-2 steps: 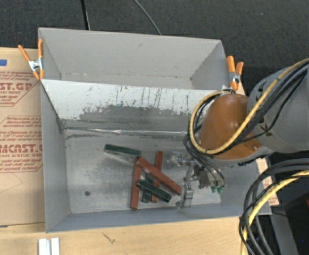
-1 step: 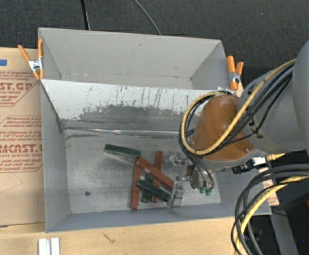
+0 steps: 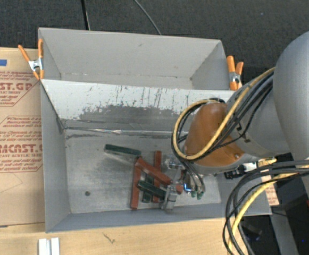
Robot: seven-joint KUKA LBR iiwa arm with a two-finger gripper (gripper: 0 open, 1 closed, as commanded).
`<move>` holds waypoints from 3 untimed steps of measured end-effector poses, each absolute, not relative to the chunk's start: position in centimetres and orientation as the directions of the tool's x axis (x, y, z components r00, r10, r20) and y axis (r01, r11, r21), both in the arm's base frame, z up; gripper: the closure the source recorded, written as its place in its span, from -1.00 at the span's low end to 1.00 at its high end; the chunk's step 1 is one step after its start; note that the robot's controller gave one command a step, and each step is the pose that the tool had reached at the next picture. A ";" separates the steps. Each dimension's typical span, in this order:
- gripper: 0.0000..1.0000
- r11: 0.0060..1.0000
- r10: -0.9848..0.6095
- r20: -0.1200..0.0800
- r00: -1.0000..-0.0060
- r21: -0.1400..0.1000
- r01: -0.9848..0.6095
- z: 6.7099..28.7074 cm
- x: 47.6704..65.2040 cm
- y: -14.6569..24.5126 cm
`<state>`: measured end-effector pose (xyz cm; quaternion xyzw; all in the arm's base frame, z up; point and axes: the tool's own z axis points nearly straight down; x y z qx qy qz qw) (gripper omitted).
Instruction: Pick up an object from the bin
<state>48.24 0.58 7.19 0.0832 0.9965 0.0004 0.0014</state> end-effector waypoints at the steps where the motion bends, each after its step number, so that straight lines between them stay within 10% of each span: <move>1: 1.00 0.944 0.330 0.001 -0.944 -0.001 0.330 6.9 48.5 1.6; 3: 1.00 0.944 0.331 0.004 -0.944 -0.001 0.331 7.2 48.4 1.6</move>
Offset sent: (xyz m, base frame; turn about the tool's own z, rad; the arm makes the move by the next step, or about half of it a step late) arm 0.0000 0.0000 0.0000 0.0000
